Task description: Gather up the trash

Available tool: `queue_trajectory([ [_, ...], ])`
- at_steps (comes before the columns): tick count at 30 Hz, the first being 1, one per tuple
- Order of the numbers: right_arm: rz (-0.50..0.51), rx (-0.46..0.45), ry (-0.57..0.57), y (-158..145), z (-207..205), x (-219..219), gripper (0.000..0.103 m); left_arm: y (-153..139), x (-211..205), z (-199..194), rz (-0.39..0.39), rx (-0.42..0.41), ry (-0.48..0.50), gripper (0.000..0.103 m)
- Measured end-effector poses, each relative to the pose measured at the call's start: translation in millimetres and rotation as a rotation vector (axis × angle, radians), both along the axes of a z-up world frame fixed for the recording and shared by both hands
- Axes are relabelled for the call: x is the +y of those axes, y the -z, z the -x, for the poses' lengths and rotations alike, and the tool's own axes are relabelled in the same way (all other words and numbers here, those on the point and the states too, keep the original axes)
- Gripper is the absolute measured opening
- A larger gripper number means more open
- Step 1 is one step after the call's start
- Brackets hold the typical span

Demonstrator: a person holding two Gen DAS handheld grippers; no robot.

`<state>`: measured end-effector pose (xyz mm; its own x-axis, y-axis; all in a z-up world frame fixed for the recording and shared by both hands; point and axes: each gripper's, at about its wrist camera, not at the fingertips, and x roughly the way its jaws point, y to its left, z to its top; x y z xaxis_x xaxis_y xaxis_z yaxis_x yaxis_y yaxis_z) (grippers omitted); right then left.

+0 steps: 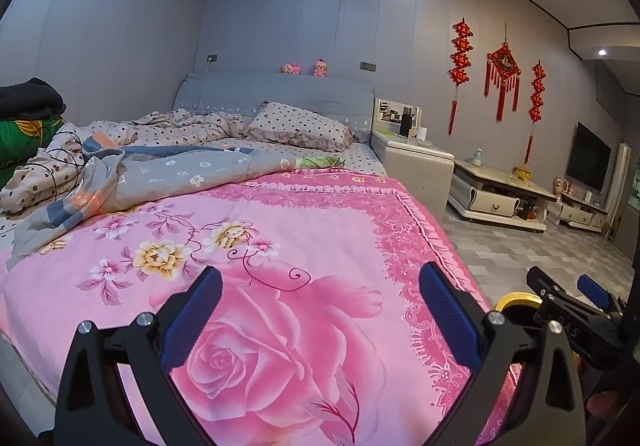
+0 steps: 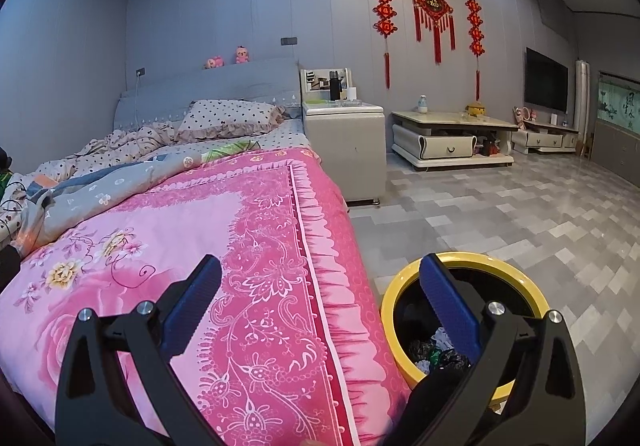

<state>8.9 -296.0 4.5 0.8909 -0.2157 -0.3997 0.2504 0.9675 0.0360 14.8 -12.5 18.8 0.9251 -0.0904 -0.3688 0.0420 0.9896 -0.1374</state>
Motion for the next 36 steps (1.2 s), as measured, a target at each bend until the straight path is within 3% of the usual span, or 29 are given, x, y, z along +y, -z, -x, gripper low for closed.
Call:
queue_trajectory([
  [36,-0.011,0.021,0.004,6.7,-4.0,-4.4,0.095,3.3,-2.8,-0.5,-0.006,0.007,0.006,0.095],
])
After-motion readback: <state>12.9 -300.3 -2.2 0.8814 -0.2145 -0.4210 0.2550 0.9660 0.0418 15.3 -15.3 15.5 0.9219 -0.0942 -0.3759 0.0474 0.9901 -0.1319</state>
